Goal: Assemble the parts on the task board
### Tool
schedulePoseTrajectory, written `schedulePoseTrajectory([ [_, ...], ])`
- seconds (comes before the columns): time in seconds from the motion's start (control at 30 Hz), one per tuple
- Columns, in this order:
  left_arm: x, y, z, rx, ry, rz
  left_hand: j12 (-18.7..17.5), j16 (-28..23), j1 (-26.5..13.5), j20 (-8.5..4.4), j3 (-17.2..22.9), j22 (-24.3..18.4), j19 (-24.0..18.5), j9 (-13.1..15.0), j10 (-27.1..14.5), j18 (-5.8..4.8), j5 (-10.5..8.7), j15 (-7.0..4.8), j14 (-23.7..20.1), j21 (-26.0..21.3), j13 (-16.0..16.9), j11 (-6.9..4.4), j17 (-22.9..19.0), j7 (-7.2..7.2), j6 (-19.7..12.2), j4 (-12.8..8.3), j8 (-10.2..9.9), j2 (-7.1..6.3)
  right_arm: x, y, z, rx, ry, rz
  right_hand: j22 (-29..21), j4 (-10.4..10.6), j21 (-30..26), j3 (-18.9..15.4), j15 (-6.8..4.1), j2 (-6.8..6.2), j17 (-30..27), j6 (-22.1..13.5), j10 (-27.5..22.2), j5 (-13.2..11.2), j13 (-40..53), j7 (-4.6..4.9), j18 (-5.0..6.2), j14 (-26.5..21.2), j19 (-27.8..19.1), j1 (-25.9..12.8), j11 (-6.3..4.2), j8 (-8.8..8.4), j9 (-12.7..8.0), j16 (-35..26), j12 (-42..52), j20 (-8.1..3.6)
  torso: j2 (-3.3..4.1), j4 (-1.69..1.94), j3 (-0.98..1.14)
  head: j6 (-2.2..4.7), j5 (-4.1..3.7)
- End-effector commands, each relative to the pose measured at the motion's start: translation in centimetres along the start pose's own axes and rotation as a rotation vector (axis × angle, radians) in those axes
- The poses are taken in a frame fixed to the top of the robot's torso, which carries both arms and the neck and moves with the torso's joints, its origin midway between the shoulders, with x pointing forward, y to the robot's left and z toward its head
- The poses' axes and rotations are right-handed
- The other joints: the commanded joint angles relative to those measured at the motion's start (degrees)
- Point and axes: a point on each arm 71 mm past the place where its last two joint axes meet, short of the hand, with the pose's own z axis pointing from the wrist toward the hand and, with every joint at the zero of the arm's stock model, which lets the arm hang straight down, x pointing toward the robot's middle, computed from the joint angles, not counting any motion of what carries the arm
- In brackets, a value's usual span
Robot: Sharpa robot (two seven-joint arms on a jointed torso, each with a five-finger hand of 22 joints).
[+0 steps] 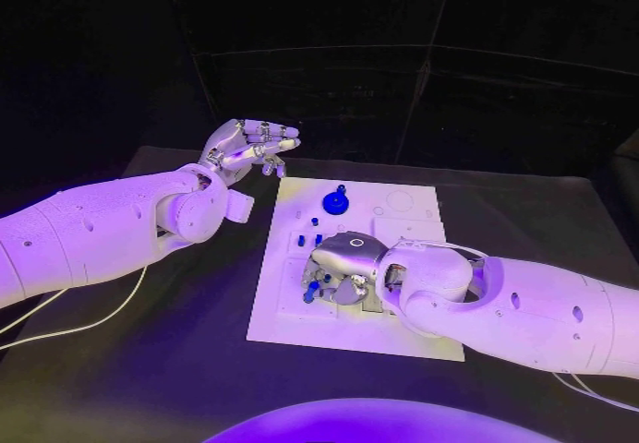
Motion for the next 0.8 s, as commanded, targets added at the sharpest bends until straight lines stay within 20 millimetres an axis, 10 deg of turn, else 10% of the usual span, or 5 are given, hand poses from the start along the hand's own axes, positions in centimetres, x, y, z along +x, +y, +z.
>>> schedulePoseTrajectory([
  [0.03,0.11,-0.10,0.07,0.005,0.009,-0.010,0.3,-0.3,0.2,-0.04,-0.3,-0.1,-0.4,-0.1,-0.2,0.38,0.05,0.02,-0.5,-0.1,0.0,0.16,-0.1,0.20,0.0,-0.1,0.1,0.58,0.27,-0.04,0.07,0.011,0.032,-0.024,0.2,0.0,-0.1,0.4,0.36,-0.32,-0.1,0.1,0.1,0.0,0.0,0.25,-0.53,0.4,-0.1,-0.3,0.19,0.14,0.1,0.3,-0.3,0.25,-0.01,-0.03,0.02,-0.17,0.24],
  [0.8,0.02,-0.10,0.01,0.003,0.007,-0.010,0.3,-0.3,0.2,-0.04,-0.3,-0.1,-0.4,-0.1,-0.2,0.38,0.05,0.02,-0.5,-0.1,0.0,0.16,-0.1,0.20,0.0,-0.1,0.1,0.58,0.62,0.56,0.31,-0.011,-0.010,0.002,-0.6,0.9,-0.9,-1.1,1.57,-2.90,-1.0,-6.7,-4.1,0.3,-0.4,1.26,-0.28,0.0,-1.0,-3.5,1.65,-0.70,-0.7,0.1,-3.4,1.38,-0.03,0.00,-0.03,-0.30,0.38],
])
